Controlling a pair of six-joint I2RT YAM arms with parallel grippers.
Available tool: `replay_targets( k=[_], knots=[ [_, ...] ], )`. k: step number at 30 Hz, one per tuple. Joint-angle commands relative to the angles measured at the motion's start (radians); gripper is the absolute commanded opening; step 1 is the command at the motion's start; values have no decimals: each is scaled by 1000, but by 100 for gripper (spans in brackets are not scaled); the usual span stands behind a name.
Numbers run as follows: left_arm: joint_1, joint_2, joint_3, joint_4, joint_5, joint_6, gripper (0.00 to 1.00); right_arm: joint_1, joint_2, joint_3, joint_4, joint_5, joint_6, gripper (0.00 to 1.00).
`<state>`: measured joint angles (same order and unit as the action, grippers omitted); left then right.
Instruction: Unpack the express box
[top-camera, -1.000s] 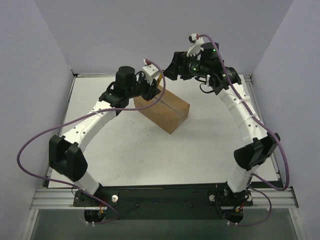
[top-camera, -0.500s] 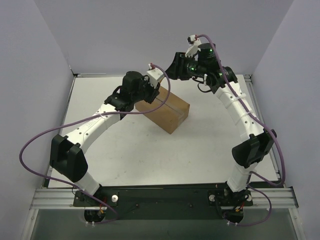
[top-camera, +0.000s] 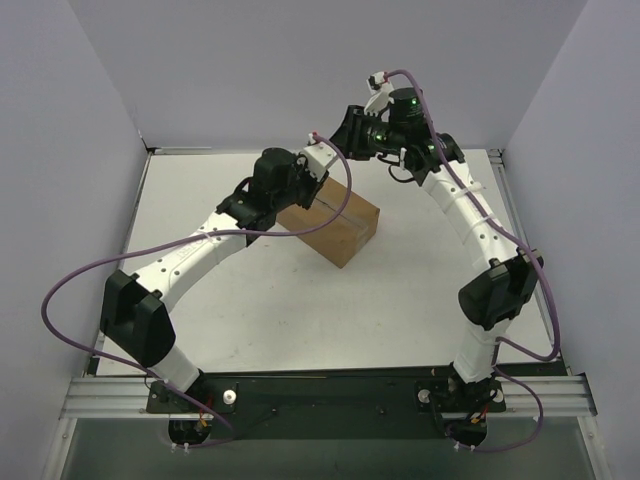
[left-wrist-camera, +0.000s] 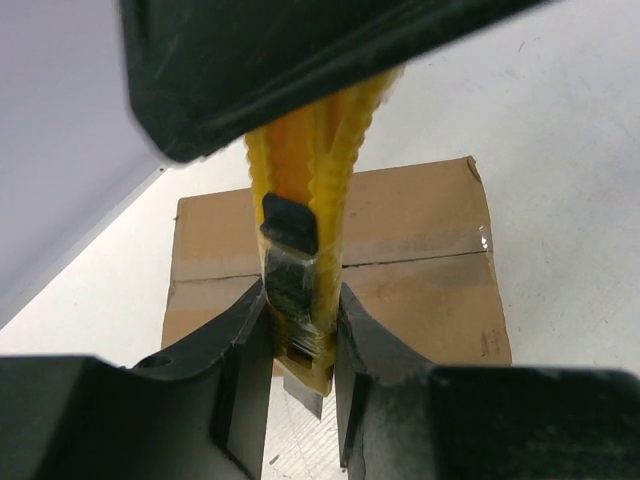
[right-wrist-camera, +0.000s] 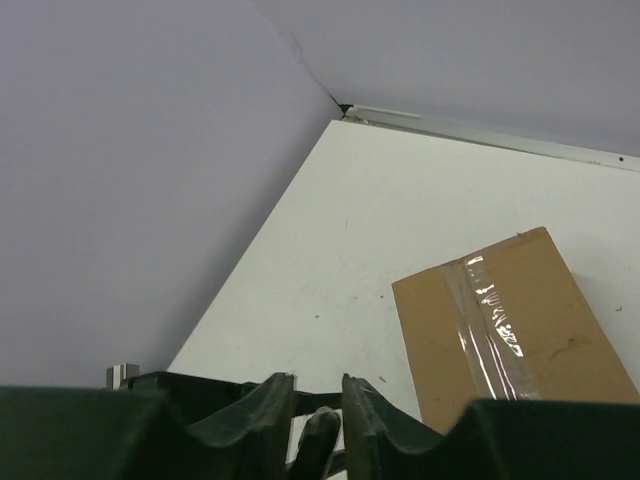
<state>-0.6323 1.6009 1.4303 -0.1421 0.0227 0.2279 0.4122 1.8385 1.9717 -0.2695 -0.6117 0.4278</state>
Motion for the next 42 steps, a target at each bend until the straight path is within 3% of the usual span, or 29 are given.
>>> replay_targets(
  k=[1,3,8,9,10,13,14,17,18,22,24,28,39,42],
  knots=[
    [-1,-45,4,67,-41,16,0,0,-5,-13,9,32,-20,17],
    [-1,-45,-2,70,-52,22,0,0,-5,-13,0,27,-29,2],
    [2,-50,-21,72,-69,42,0,-32,-25,-28,-4,-65,-92,0],
    [2,-56,-24,65,-63,47,7,-41,-38,-36,-4,-72,-104,0],
    [5,-59,-31,62,-44,54,41,-50,-44,-45,-4,-75,-121,0],
    [63,-85,-36,27,133,44,81,-101,-59,-59,16,-137,-172,0],
    [91,-93,-37,15,295,13,86,-134,-59,-53,29,-187,-179,0],
    [230,-108,-25,6,532,-85,95,-183,-58,-17,30,-241,-222,0],
    [261,-101,-16,6,672,-105,95,-191,-55,1,27,-314,-245,0],
    [379,-58,19,93,1021,-272,97,-196,-73,9,18,-454,-331,0],
    [404,-16,13,270,1170,-384,91,-174,-97,4,18,-468,-388,0],
    [385,39,-19,609,1258,-741,85,-135,-122,-4,19,-468,-457,0],
    [326,77,-24,658,1227,-733,82,-64,-108,56,27,-462,-428,0],
    [318,85,-18,664,1247,-731,78,-56,-110,56,45,-451,-387,0]
  ],
)
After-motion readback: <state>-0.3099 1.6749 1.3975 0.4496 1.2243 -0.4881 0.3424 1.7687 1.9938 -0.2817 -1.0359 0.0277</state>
